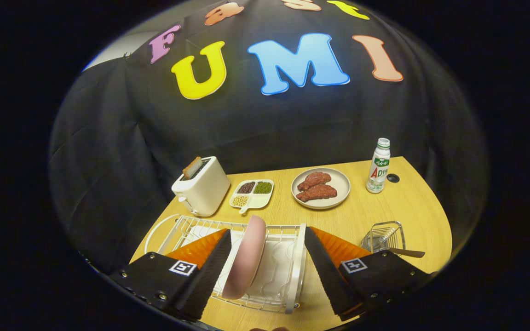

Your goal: Take the plate from the dish rack, then take the spoon from the basket and place it into the plate.

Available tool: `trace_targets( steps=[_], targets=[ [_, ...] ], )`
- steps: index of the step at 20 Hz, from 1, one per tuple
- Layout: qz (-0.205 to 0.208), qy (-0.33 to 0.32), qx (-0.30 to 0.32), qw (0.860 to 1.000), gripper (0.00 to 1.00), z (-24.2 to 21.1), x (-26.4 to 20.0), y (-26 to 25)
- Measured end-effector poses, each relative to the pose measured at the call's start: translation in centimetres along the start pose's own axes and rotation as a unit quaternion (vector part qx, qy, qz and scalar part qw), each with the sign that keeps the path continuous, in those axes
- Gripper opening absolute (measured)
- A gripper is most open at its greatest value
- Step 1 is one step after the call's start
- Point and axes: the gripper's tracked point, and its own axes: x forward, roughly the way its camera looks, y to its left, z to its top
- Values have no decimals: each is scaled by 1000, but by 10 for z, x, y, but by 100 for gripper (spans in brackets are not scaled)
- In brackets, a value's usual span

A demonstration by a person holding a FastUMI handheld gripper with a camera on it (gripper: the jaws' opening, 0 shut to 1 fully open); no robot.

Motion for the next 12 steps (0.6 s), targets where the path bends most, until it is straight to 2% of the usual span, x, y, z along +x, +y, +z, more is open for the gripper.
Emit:
trace_targets(
  steps=[9, 10, 12],
  targets=[
    [-1, 112, 35, 993, 97, -41, 54, 12],
    [-3, 124, 38, 991, 88, -45, 52, 13],
    [-6, 147, 41, 988, 83, -54, 64, 12]
  ],
)
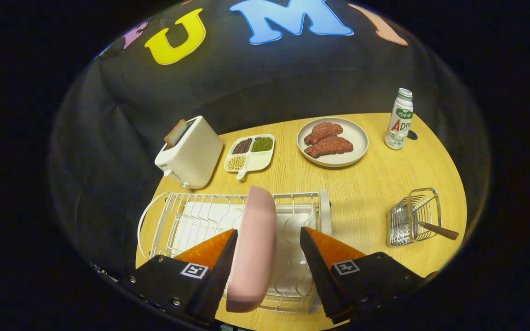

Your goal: Take the plate from the dish rack, then take the spoon from the basket and place it into the plate.

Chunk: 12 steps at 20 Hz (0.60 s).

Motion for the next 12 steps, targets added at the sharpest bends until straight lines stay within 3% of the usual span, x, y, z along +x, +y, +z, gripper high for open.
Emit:
trace_targets(
  steps=[2, 3, 4, 7, 9, 11, 12],
  targets=[
    [5, 20, 3, 1000, 74, -8, 8, 4],
    [5, 26, 6, 1000, 74, -11, 9, 7],
    [6, 31, 6, 999, 54, -10, 11, 8],
    [-22, 45, -5, 999, 49, -15, 11, 1],
    [-42, 54, -9, 998, 38, -18, 11, -1],
    [-90, 65, -17, 994, 35, -16, 7, -17],
    [-93, 69, -15, 993, 31, -17, 6, -15]
  ],
)
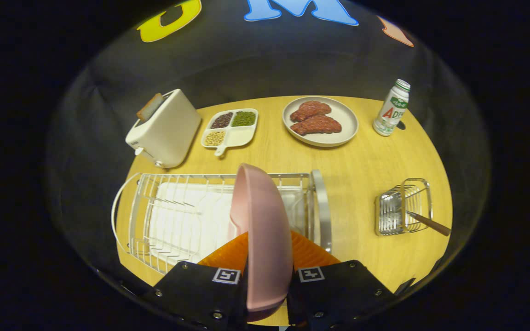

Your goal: Take the plate from the dish rack, then take the spoon from the basket and place it into the plate.

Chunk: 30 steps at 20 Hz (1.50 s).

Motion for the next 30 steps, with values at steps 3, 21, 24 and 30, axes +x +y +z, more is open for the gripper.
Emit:
trace_targets(
  steps=[3, 21, 24, 30],
  targets=[
    [-14, 2, -5, 1000, 31, 6, -5, 0],
    [-54, -38, -72, 995, 27, 42, -33, -7],
    [-32, -36, -52, 997, 27, 39, -46, -13],
    [22, -33, -11, 999, 27, 18, -86, -34]
  ],
)
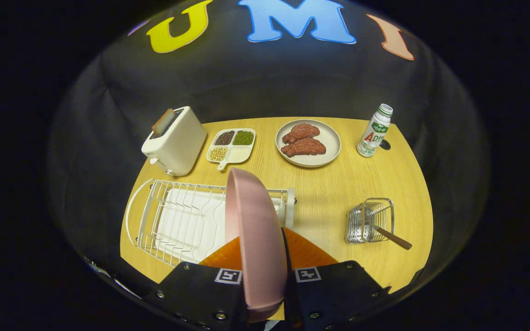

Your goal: Take the plate from the dish rack, then take the spoon from the basket and place it into the plate.

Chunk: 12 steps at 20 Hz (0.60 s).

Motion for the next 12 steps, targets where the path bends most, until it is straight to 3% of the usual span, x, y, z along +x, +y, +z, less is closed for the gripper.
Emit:
trace_targets(
  steps=[6, 12],
  targets=[
    [36, 5, 72, 997, 27, -38, -39, -38],
    [118, 24, 158, 980, 27, -112, -74, -62]
  ],
)
